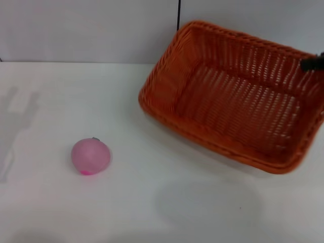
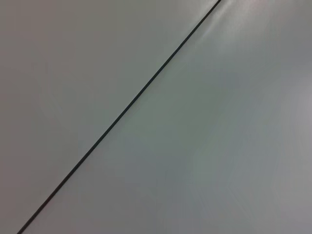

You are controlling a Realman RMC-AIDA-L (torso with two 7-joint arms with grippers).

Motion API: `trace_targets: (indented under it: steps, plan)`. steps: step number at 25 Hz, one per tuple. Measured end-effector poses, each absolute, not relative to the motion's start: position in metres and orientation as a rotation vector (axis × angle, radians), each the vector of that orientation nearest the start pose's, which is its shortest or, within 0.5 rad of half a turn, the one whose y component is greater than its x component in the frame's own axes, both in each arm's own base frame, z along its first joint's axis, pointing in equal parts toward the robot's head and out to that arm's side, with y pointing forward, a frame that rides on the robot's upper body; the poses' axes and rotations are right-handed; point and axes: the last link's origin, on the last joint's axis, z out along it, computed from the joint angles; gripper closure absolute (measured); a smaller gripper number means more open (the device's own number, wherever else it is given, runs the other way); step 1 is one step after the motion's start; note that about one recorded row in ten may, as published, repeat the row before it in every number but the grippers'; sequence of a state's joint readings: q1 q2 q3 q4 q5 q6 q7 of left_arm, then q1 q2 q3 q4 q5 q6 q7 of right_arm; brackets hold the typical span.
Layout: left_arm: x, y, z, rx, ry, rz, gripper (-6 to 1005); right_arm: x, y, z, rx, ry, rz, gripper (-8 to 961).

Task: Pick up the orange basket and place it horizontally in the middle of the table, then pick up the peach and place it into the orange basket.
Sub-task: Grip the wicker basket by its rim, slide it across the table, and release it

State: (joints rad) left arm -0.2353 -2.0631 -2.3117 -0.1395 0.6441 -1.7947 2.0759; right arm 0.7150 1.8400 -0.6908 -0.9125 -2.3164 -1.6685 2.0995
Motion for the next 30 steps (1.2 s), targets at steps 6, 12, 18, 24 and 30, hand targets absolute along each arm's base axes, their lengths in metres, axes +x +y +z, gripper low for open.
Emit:
trace_targets:
  steps: [6, 12, 18, 24, 30]
  plan:
    - [-0.334, 0.242, 0.07, -1.385, -0.694, -1.589, 252, 0.222, 0.387, 0.148, -2.651, 0.958, 0.273, 785]
    - [-0.334, 0.242, 0.071, -1.381, -0.694, -1.59, 254, 0.204, 0.393, 0.16, -2.682, 0.795, 0.25, 785]
    - [-0.334, 0.241, 0.071, -1.385, -0.691, -1.591, 257, 0.174, 0.404, 0.147, -2.806, 0.522, 0.16, 785]
    - [-0.335, 0.24, 0.069, -1.384, -0.697, -1.589, 260, 0.164, 0.412, 0.127, -2.83, 0.396, 0.119, 785]
    - [-0.336, 0.238, 0.069, -1.375, -0.72, -1.61, 263, 0.171, 0.425, 0.103, -2.796, 0.337, 0.119, 785]
